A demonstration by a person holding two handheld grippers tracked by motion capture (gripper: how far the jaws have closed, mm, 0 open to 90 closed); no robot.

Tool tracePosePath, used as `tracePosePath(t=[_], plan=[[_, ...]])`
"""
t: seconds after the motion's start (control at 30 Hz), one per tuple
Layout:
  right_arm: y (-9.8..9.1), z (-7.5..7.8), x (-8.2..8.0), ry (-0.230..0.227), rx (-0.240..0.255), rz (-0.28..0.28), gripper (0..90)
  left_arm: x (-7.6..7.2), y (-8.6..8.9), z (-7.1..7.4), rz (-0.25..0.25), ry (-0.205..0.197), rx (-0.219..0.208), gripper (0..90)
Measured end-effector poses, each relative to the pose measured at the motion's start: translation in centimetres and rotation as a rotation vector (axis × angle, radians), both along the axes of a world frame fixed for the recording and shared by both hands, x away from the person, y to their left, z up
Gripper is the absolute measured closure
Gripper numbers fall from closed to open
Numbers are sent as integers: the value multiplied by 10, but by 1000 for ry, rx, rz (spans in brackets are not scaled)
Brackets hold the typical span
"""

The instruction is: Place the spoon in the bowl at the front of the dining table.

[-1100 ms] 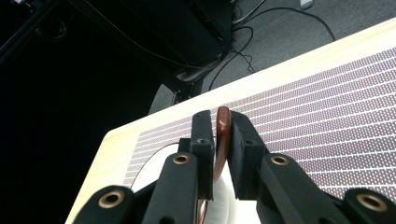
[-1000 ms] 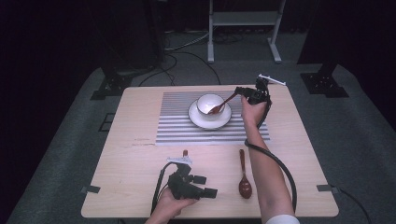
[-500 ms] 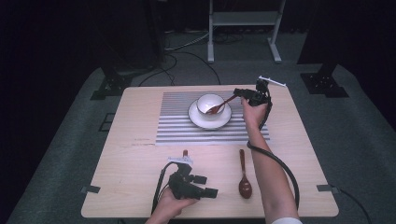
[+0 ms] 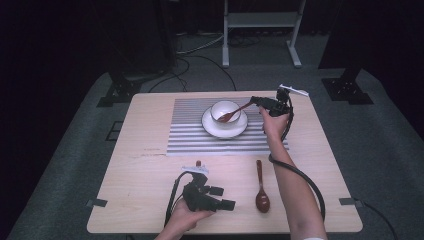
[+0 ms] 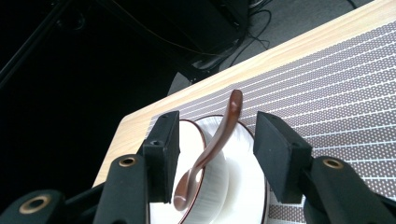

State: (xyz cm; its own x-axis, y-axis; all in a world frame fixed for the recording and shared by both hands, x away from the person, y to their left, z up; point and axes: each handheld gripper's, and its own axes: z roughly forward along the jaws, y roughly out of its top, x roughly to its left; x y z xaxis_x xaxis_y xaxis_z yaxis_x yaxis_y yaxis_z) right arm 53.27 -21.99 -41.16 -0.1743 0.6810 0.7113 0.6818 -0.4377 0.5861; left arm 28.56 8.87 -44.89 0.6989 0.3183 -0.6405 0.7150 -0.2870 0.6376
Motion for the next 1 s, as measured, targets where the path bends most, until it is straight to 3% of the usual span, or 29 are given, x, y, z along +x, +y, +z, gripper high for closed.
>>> tracePosePath(t=[0.4,1.0], plan=[[-4,-7,-9,4,19,62,428,0,3,-1,14,-2,4,52],[-13,-21,-26,41,18,141,406,-1,3,-1,15,-8,9,52]])
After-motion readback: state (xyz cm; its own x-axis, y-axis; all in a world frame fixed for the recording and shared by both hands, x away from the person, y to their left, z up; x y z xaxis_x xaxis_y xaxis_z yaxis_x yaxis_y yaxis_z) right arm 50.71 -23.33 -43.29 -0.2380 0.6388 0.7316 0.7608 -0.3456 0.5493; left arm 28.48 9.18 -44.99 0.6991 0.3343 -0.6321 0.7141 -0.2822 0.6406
